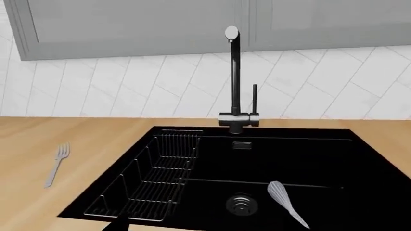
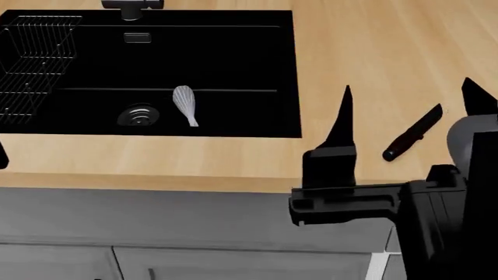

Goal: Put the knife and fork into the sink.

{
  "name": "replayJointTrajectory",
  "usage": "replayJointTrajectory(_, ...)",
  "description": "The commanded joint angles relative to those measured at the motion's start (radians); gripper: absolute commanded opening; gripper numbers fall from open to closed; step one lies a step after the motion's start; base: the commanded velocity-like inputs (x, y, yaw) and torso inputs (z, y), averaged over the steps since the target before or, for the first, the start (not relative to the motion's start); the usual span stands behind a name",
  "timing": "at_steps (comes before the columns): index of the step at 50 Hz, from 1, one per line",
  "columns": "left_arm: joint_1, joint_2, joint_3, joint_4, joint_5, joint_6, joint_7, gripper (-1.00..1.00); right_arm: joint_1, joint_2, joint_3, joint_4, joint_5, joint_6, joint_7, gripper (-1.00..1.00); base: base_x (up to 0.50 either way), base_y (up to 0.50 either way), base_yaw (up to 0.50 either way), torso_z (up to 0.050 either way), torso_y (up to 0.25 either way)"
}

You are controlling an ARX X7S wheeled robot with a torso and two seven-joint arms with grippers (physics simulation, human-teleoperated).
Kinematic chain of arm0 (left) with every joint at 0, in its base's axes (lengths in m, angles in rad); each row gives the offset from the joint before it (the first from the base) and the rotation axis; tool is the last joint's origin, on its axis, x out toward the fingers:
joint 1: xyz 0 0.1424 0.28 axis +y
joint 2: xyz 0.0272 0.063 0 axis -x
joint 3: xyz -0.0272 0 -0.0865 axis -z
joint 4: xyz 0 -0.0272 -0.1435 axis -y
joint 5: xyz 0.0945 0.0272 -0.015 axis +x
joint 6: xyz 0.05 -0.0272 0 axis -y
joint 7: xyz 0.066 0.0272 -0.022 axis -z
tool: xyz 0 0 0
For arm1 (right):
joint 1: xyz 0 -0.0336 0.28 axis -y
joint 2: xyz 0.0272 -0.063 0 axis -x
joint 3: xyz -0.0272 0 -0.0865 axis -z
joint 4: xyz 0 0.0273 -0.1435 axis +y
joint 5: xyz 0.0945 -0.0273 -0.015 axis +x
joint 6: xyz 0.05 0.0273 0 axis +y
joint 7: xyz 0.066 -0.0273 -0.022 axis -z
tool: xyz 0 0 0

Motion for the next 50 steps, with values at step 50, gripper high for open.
replayJointTrajectory(50, -0.216, -0.041, 0.288, -0.395, 0.151, 0.251, 0.158, 1.0, 0.084, -0.067, -0.067, 0.29, -0.472, -0.203, -0.529, 1.0, 0.0, 0.15, 0.0, 0.0, 0.0)
